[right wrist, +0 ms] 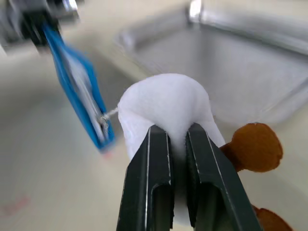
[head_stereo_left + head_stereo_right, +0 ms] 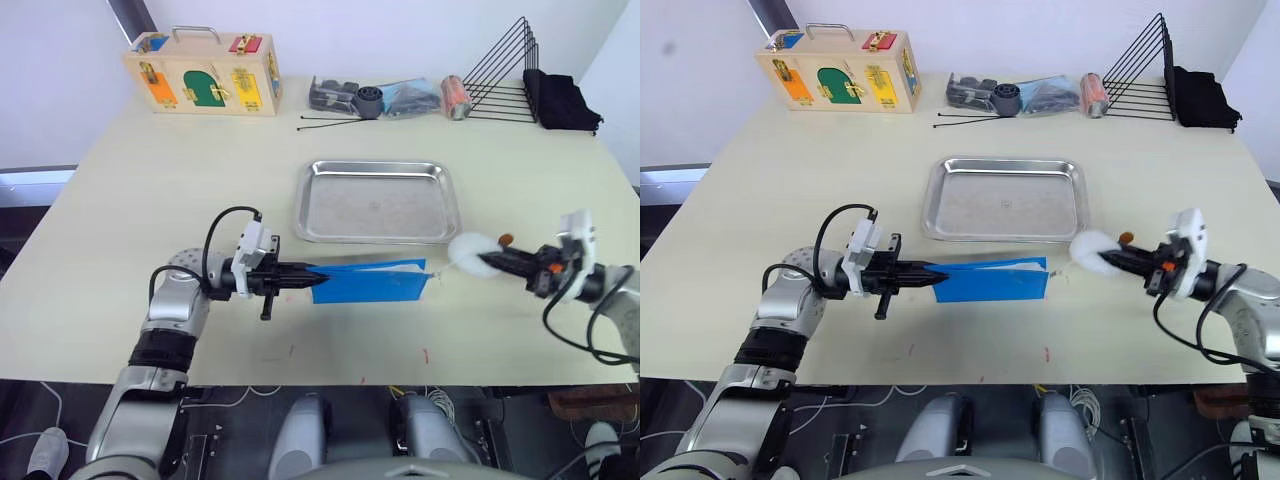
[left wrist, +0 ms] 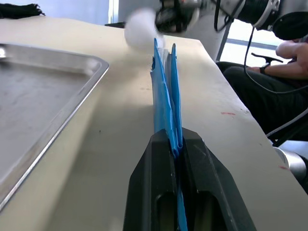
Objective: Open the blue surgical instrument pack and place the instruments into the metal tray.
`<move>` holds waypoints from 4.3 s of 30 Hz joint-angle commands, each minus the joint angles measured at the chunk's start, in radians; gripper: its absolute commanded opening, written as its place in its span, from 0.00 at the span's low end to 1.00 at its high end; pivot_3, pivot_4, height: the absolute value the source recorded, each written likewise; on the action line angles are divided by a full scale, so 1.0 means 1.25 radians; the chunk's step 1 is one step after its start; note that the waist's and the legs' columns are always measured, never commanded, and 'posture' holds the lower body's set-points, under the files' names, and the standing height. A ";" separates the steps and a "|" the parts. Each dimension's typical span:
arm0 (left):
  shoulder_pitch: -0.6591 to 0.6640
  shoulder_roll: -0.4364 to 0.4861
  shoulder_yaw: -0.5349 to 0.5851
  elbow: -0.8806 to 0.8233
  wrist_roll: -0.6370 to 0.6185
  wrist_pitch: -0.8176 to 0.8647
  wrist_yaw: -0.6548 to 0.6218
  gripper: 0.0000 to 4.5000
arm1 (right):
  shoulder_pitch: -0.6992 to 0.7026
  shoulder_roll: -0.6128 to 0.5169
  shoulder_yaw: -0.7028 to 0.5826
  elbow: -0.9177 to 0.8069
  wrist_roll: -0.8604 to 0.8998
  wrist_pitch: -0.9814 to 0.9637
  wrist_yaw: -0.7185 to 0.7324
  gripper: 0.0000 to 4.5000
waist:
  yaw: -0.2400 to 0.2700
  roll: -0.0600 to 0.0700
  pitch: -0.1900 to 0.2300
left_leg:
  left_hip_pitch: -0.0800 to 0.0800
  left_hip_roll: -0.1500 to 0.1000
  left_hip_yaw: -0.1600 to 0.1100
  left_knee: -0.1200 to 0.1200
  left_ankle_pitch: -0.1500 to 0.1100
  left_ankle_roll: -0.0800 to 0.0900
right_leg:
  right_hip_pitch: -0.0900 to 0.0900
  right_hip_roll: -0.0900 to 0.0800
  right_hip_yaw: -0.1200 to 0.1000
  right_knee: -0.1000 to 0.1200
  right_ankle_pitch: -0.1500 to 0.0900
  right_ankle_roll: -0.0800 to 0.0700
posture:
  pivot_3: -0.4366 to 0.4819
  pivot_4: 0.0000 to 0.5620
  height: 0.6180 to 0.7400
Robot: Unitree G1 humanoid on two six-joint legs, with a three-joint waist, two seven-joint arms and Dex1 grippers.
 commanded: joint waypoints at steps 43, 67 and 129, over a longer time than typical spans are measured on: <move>-0.125 -0.057 -0.026 0.153 0.074 -0.098 -0.033 0.00 | -0.247 0.322 0.430 -0.104 -0.360 -0.298 -0.128 0.00 | 0.001 0.001 0.000 | -0.002 0.000 -0.001 0.001 0.000 0.000 | -0.001 0.000 -0.001 0.000 0.000 0.000 | 0.48 0.27 1.00; -0.126 -0.049 -0.025 0.155 0.073 -0.094 -0.041 0.00 | -0.198 0.226 0.486 0.009 -0.426 -0.726 0.040 0.63 | -0.001 0.000 0.000 | 0.000 0.000 -0.001 0.001 0.000 0.000 | -0.001 0.001 0.000 0.001 0.000 0.000 | 0.48 0.27 1.00; -0.114 -0.015 0.008 0.126 0.052 -0.045 -0.006 0.39 | -0.128 0.136 0.294 0.085 -0.209 -0.248 0.092 0.00 | -0.003 0.001 0.000 | 0.000 0.000 0.000 0.001 0.000 0.000 | -0.001 0.001 0.001 0.001 0.000 0.000 | 0.48 0.27 1.00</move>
